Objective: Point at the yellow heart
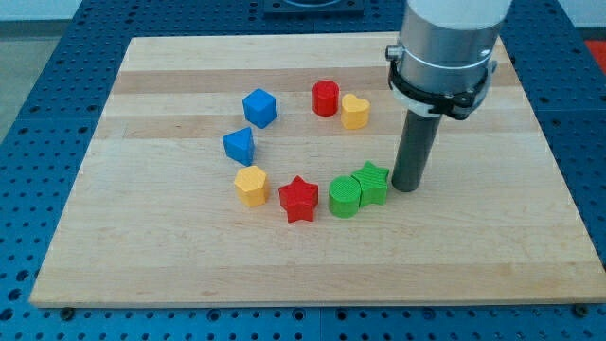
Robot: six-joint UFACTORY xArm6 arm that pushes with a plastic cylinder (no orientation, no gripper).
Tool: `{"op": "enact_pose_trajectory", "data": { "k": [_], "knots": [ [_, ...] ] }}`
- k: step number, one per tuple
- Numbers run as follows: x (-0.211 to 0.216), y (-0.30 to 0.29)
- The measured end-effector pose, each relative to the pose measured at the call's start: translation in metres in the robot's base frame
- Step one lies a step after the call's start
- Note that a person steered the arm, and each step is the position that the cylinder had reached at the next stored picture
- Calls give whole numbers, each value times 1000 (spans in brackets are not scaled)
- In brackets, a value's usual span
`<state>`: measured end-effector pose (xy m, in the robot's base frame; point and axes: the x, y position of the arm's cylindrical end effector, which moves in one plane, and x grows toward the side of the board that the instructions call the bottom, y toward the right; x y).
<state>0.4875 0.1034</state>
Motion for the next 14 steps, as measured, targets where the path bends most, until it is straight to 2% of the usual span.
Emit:
{"op": "enact_pose_trajectory", "data": {
  "k": [3, 5, 6, 7, 8, 14],
  "knots": [
    [24, -34],
    [25, -14],
    [6, 44],
    [-38, 33],
    [-58, 11],
    [-74, -15]
  ]
}}
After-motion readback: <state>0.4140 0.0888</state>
